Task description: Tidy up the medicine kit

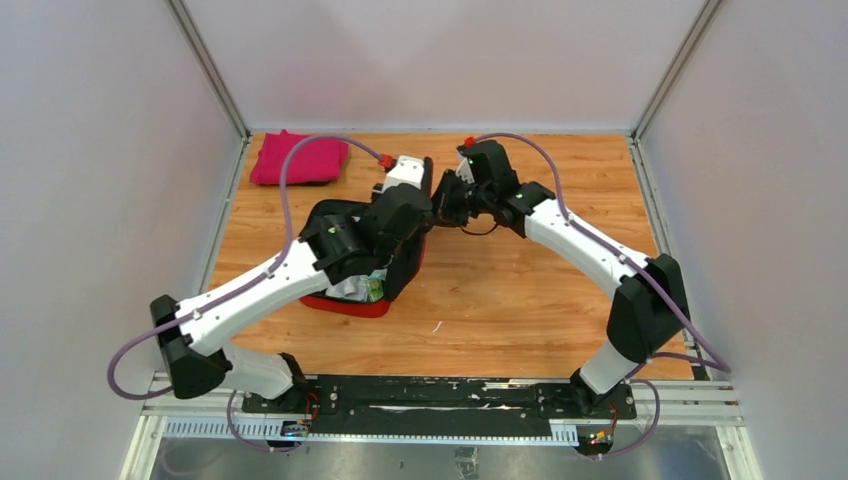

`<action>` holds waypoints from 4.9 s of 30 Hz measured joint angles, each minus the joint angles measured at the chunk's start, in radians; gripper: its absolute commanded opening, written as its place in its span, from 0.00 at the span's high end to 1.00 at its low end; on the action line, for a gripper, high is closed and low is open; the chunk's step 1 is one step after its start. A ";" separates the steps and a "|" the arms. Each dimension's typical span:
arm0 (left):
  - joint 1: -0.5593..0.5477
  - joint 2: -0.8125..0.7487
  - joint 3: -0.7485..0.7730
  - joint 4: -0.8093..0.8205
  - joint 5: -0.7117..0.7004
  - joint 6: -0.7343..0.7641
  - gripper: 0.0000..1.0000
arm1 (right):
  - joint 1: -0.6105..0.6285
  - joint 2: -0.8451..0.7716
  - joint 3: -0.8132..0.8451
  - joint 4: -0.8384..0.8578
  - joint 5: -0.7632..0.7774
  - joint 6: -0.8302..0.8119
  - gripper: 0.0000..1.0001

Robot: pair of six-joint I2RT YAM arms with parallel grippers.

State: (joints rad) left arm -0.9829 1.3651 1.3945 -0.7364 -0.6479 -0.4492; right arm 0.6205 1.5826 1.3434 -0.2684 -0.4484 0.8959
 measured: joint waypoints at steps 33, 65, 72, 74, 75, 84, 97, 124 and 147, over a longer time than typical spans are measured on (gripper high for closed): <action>0.306 -0.330 -0.257 -0.040 -0.018 0.003 0.09 | 0.151 -0.035 -0.016 -0.042 0.216 -0.134 0.77; 1.126 -0.274 -0.832 0.523 0.991 -0.151 0.01 | 0.012 -0.497 -0.447 -0.222 0.340 -0.268 0.35; 1.092 -0.351 -0.879 0.517 1.046 -0.175 0.01 | 0.012 -0.500 -0.439 -0.217 0.348 -0.351 0.38; 1.081 -0.338 -0.878 0.520 1.055 -0.174 0.01 | 0.012 -0.507 -0.435 -0.200 0.364 -0.406 0.38; 1.075 -0.325 -0.873 0.521 1.060 -0.169 0.02 | 0.012 -0.509 -0.433 -0.194 0.369 -0.433 0.37; 0.960 -0.130 -0.725 0.516 1.080 -0.101 0.10 | 0.000 -0.481 -0.376 -0.180 0.286 -0.633 0.38; 0.763 0.029 -0.556 0.489 1.077 -0.031 0.12 | -0.008 -0.338 -0.458 -0.066 -0.035 -0.702 0.38; 0.763 0.035 -0.492 0.390 1.048 0.039 0.12 | -0.224 -0.024 -0.618 0.434 -0.553 -0.644 0.44; 0.763 0.045 -0.491 0.389 1.048 0.049 0.12 | -0.228 -0.021 -0.663 0.477 -0.647 -0.608 0.49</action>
State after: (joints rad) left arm -0.2195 1.4101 0.9035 -0.3470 0.4004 -0.4000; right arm 0.3923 1.5620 0.6804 0.2085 -1.0958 0.2874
